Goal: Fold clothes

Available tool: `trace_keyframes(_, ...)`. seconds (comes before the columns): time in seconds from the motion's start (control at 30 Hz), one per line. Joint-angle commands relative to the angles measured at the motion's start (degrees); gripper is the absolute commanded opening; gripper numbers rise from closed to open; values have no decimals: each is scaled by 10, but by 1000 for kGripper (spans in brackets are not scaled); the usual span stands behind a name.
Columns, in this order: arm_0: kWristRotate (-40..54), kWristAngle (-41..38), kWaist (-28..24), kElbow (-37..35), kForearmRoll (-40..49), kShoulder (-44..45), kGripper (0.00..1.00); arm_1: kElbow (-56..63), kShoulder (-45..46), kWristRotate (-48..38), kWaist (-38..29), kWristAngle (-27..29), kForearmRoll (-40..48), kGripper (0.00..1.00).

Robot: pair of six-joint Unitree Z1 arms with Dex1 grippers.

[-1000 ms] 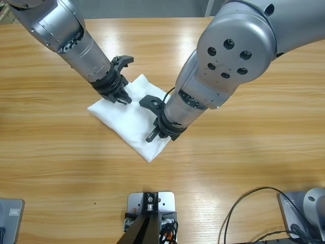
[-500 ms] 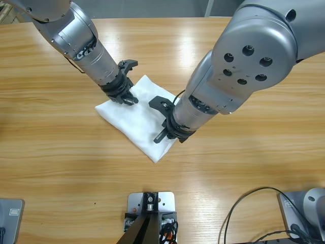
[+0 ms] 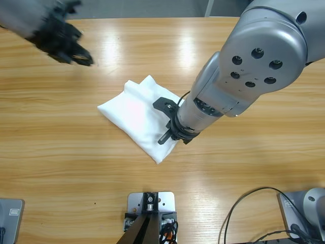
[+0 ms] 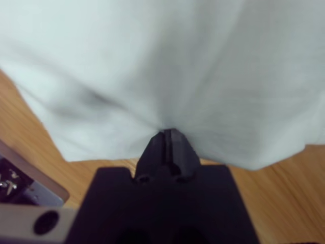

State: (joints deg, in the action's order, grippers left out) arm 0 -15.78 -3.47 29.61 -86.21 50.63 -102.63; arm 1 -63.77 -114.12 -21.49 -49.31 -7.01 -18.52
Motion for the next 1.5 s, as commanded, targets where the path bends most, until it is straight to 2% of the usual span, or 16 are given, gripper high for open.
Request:
trace_keyframes(0.03, -60, -3, 88, 159, -37, 79, 0, -43, 33, 15, 0, 24, -51, 421)
trace_keyframes(0.07, -72, -6, 99, 181, -55, 81, 0, -65, 41, 26, 0, 27, -61, 842)
trace_keyframes(0.1, -81, -9, 106, 199, -70, 81, 0, -88, 48, 33, 0, 33, -73, 990)
trace_keyframes(0.27, -86, -15, 114, 233, -129, 51, 0, -224, 36, 38, 1, 51, -154, 1000)
trace_keyframes(0.33, -88, -17, 114, 225, -149, 28, 0, -261, 5, 43, 7, 46, -161, 916)
trace_keyframes(0.43, -102, -17, 114, 214, -181, -14, 0, -302, -33, 49, 21, 25, -167, 652)
trace_keyframes(0.47, -105, -19, 114, 210, -190, -28, 0, -320, -44, 51, 25, 20, -173, 637)
trace_keyframes(0.53, -118, -23, 116, 206, -203, -48, 0, -345, -67, 63, 33, 8, -182, 504)
trace_keyframes(0.57, -127, -24, 117, 206, -204, -56, 0, -350, -79, 65, 39, 1, -182, 476)
trace_keyframes(0.63, -129, -27, 118, 215, -210, -64, 0, -353, -99, 69, 51, -13, -182, 283)
trace_keyframes(0.7, -127, -27, 118, 225, -212, -63, 0, -354, -117, 70, 62, -24, -179, 227)
trace_keyframes(0.77, -126, -27, 118, 234, -213, -61, 0, -363, -132, 78, 72, -26, -178, 15)
trace_keyframes(1.0, -134, -24, 118, 241, -222, -65, 0, -402, -175, 90, 87, -42, -181, 0)
trace_keyframes(1.5, -148, -9, 118, 237, -233, -85, 0, -409, -168, 58, 64, -59, -209, 0)
